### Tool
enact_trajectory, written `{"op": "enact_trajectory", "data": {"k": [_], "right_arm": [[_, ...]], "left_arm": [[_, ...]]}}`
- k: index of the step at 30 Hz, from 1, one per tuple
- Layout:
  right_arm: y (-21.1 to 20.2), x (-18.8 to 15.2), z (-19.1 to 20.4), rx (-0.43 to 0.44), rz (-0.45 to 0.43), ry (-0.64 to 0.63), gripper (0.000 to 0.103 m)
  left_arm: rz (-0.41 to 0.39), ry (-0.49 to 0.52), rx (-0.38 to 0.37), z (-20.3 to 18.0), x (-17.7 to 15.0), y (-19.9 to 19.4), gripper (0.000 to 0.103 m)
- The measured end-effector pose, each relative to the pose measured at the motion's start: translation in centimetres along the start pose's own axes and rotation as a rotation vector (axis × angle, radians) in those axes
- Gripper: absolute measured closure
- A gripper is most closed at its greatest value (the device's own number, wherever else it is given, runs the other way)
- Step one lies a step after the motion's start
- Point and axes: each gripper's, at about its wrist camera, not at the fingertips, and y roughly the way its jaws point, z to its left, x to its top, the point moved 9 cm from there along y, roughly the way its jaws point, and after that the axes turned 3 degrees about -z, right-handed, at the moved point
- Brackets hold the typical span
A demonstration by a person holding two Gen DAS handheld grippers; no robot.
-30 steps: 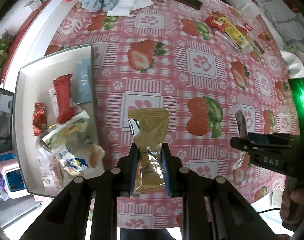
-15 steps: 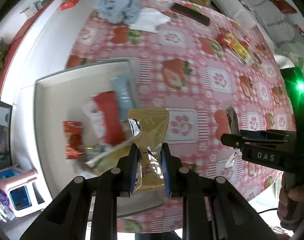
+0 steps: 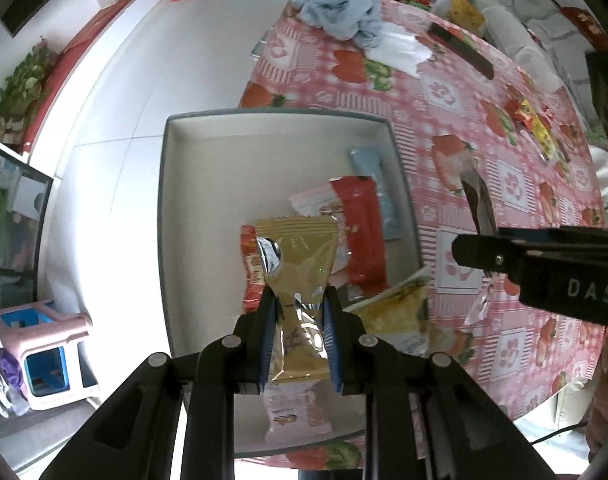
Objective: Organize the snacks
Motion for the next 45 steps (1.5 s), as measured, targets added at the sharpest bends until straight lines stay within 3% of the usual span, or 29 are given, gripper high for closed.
{"op": "enact_trajectory", "data": {"k": [17,19,20,21,22,23,24,29,31,32,45], "right_arm": [[3.2,1.0,3.4,0.000,0.082,-0.066,0.059],[3.4,0.9,3.5,0.009,0.097,-0.063,0.059],[3.4,0.9,3.5,0.004,0.099,-0.066,0.058],[3.4,0.8,3.4,-0.006,0.098,-0.071,0.047],[3.3,0.8,3.3,-0.016,0.094,-0.076,0.035],[3.0,0.8,3.2,-0.022,0.081,-0.080,0.014],[2.8,0.9,3.2,-0.027,0.069,-0.082,0.011],[2.1,0.9,2.7,-0.056,0.053,-0.075,0.011],[1.9,0.8,2.3,-0.073,0.049,-0.069,0.000],[1.7,0.8,2.2,-0.076,0.044,-0.064,0.000],[1.4,-0.3,1.8,-0.091,0.049,-0.039,0.000]], "left_arm": [[0.059,-0.024,-0.004,1.4,-1.0,2.5,0.076],[0.043,-0.024,-0.006,1.4,-0.7,2.3,0.056],[0.032,-0.025,-0.001,1.4,-0.6,2.2,0.029],[0.012,-0.024,0.010,1.4,-0.3,1.8,0.017],[-0.022,-0.015,0.027,1.5,0.0,1.3,0.017],[-0.036,-0.007,0.045,1.6,0.2,1.1,0.017],[-0.043,-0.003,0.060,1.7,0.4,0.9,0.017],[-0.046,-0.018,0.089,2.2,0.8,0.6,0.016],[-0.034,-0.015,0.135,2.5,0.8,0.7,0.016],[-0.037,-0.010,0.160,2.7,0.8,0.6,0.016],[-0.045,-0.005,0.156,2.2,0.2,-0.1,0.016]]}}
